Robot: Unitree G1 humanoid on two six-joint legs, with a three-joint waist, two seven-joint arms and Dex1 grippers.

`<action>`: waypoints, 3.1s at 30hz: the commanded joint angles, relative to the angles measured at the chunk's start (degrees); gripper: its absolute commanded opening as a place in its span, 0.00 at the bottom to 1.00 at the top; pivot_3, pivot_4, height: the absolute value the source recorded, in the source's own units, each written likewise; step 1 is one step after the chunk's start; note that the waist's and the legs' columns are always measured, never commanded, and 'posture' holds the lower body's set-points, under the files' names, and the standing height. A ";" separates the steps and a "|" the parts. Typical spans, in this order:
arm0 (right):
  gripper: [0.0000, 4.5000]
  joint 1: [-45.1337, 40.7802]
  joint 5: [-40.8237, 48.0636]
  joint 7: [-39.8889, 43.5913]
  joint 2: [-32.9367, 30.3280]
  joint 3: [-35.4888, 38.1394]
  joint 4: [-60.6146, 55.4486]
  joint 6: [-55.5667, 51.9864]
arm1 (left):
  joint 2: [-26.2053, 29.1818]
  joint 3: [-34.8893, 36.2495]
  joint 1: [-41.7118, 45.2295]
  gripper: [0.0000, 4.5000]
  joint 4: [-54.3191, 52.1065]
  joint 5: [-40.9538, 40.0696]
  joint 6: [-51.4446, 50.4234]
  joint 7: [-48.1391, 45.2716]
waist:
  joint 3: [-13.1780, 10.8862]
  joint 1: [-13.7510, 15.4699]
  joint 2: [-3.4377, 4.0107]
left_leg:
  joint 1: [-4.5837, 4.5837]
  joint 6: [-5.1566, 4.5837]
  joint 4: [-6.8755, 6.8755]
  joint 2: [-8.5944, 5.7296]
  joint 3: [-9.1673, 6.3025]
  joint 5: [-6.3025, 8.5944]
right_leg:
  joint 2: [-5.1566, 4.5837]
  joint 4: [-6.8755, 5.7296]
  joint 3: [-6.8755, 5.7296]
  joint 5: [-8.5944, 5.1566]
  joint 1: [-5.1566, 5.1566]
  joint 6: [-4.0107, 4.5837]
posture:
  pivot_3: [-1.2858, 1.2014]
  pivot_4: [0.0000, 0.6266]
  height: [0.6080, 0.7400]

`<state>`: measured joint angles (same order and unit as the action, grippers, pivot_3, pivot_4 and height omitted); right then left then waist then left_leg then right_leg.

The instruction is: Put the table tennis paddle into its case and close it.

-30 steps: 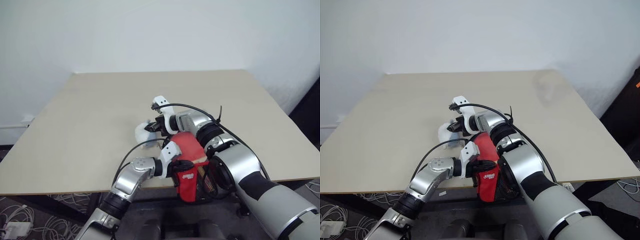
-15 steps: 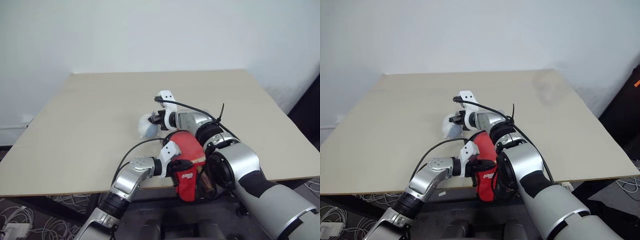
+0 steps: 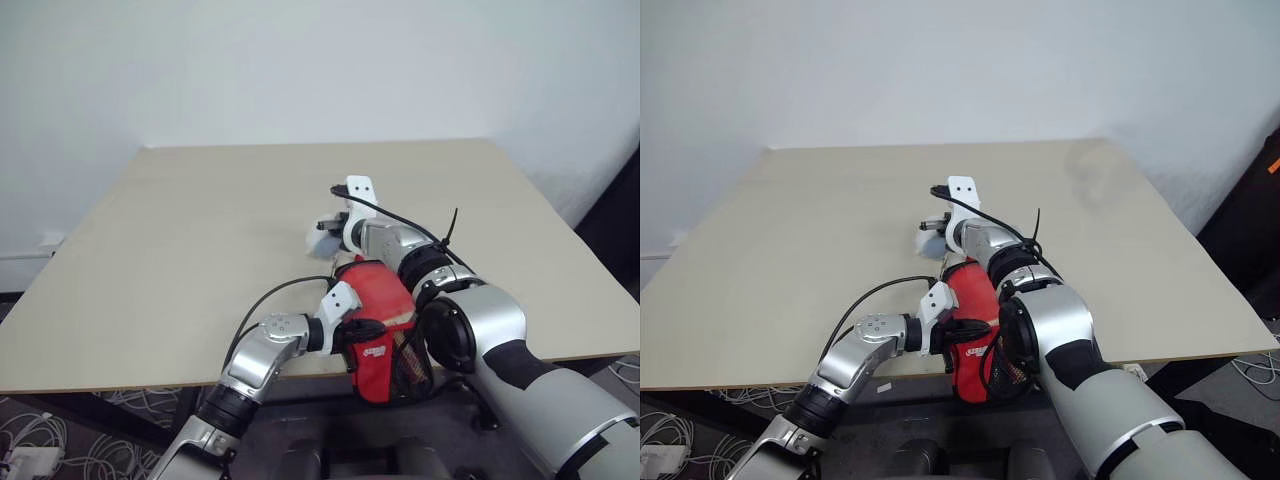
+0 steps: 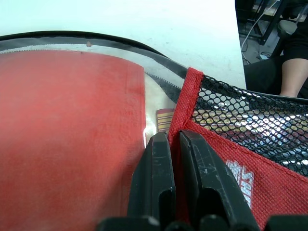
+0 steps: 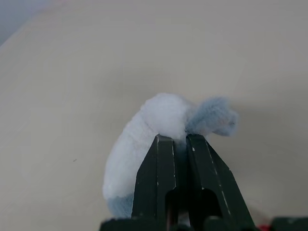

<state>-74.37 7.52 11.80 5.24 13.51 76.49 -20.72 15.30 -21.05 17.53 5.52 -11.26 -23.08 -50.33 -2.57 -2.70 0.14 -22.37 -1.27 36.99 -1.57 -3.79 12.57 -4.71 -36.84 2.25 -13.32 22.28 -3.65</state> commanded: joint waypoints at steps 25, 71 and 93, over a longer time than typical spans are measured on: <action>0.00 2.26 0.13 -9.96 -13.10 2.43 -1.96 5.03 | 0.32 -0.10 0.00 0.06 2.96 1.68 -2.53 2.55 | -0.02 -0.01 0.09 | -0.01 -0.07 -0.04 -0.01 0.04 -0.04 | -0.01 0.04 0.02 0.00 -0.06 0.01 | 0.52 0.00 1.00; 0.00 33.24 11.42 -12.52 -24.13 9.65 -59.69 -43.83 | -0.47 0.78 1.19 0.06 5.50 1.04 -2.66 3.20 | 0.03 0.16 0.26 | -0.12 -0.16 -0.02 -0.05 0.11 -0.07 | -0.10 0.13 0.03 -0.15 -0.05 -0.23 | 0.52 0.00 1.00; 1.00 29.00 13.86 10.90 -42.82 -12.17 -75.86 -51.69 | 1.69 1.29 2.51 0.06 4.47 1.28 1.52 0.92 | 0.02 -0.06 0.24 | -0.15 -0.16 -0.03 0.10 0.23 -0.07 | -0.04 0.19 0.07 -0.23 0.09 -0.30 | 0.52 0.00 1.00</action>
<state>-42.22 20.81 20.95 -36.75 1.04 1.27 -74.37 15.27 -20.74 19.67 8.57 -11.83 -21.22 -49.91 -2.55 -2.77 0.38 -22.53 -1.43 36.95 -1.46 -3.55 12.50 -4.74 -36.66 2.33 -13.55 22.41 -3.94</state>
